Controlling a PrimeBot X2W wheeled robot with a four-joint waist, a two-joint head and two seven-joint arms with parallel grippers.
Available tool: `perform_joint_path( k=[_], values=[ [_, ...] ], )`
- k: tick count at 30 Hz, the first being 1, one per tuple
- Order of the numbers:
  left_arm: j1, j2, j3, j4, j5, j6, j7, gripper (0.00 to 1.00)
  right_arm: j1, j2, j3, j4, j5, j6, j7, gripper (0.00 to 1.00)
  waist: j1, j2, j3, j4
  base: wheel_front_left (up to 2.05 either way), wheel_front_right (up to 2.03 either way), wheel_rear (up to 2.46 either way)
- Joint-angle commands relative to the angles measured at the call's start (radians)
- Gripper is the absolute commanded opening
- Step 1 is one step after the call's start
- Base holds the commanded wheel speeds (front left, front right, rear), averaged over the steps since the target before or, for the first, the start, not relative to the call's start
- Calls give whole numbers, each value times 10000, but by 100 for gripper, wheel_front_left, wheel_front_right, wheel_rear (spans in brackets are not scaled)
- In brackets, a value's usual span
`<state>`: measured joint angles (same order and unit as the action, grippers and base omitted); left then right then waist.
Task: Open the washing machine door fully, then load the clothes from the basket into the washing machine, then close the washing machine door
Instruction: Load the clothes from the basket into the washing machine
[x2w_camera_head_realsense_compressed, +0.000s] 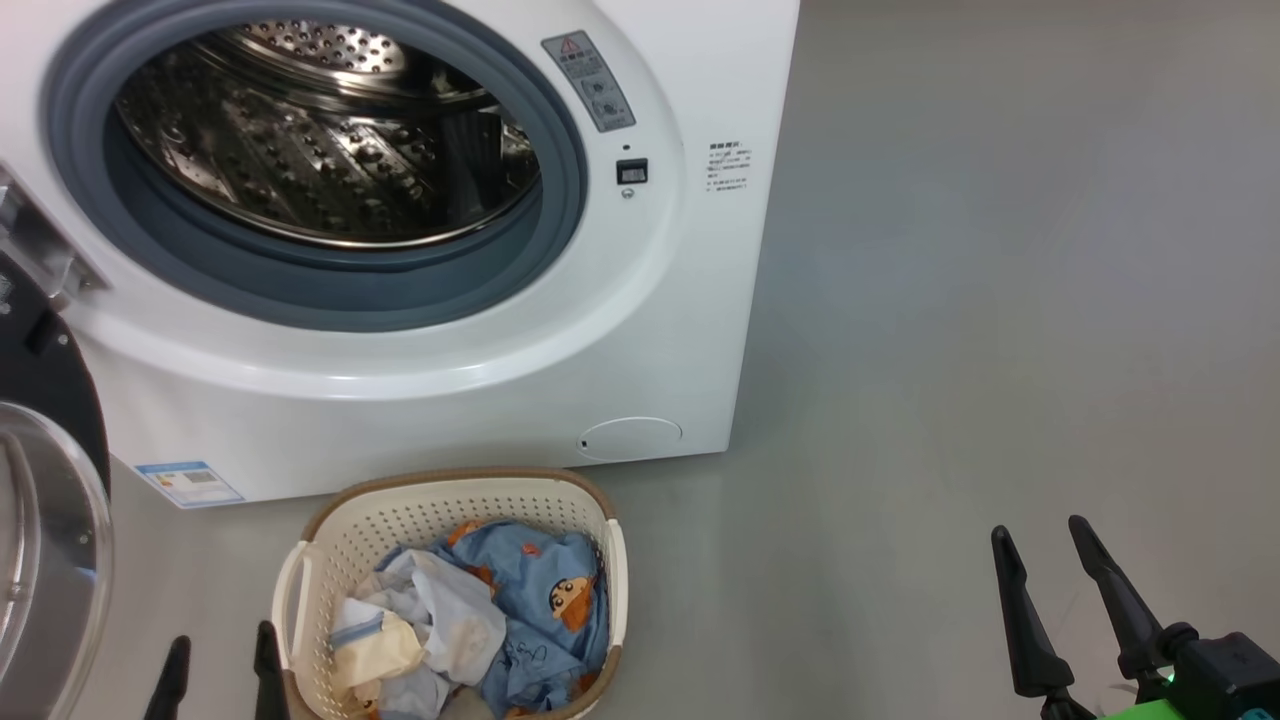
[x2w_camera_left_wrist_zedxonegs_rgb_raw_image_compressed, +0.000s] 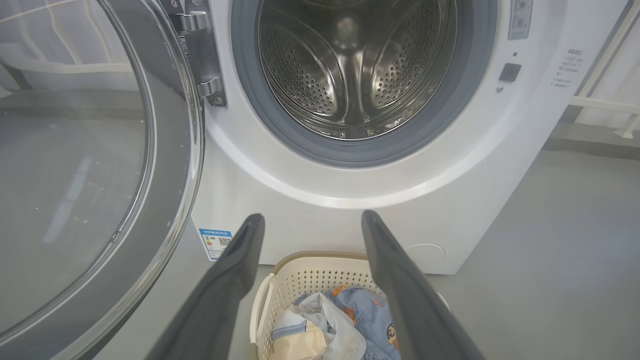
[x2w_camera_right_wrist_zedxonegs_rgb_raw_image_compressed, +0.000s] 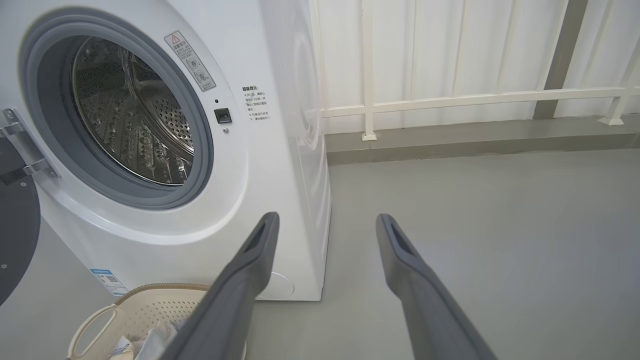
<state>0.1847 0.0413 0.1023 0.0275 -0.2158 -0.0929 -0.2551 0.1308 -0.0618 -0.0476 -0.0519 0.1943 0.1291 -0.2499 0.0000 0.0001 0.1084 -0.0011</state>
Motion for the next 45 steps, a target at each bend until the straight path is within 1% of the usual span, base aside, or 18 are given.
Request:
perform_joint_path(
  k=[1, 7, 15, 19, 27, 31, 38, 45],
  values=[
    [-460, 89, 245, -43, 149, -33, -67, 100, -369, -39, 263, -240, 61, 16, -118, 100, 0, -1, 132, -86, 0, 0, 0],
    [-967, 147, 60, 820, 124, -67, -13, 100, -567, 33, 381, -244, 50, 16, -118, 100, 0, -1, 525, -260, 0, 0, 0],
    [-1957, 295, -158, 1701, -123, -119, 768, 100, -895, 93, 557, -205, 54, 16, -118, 100, 0, -1, 1114, -590, 0, 0, 0],
    [-2255, 337, -206, 1936, -158, -61, 1137, 100, -1010, 105, 597, -196, 74, 16, -118, 100, 0, -1, 1327, -720, 0, 0, 0],
    [-3103, 583, -237, 2768, -400, -24, 2248, 100, -1356, 114, 744, -208, 356, 16, -118, 100, 0, -1, 1958, -1020, 0, 0, 0],
    [-3777, 689, -181, 3525, -668, 29, 2949, 100, -1641, 114, 883, -239, 465, 16, -118, 100, 0, -1, 2504, -1186, 0, 0, 0],
    [-4987, 922, -168, 4937, -873, 69, 3634, 100, -2090, 115, 1120, -209, 610, 16, -118, 100, 0, -1, 3303, -1347, 0, 0, 0],
    [-5989, 1235, -54, 6366, -1056, 84, 3781, 100, -2539, 115, 1398, -236, 676, 16, -118, 100, 0, -1, 4007, -1624, 0, 0, 0]
  ],
)
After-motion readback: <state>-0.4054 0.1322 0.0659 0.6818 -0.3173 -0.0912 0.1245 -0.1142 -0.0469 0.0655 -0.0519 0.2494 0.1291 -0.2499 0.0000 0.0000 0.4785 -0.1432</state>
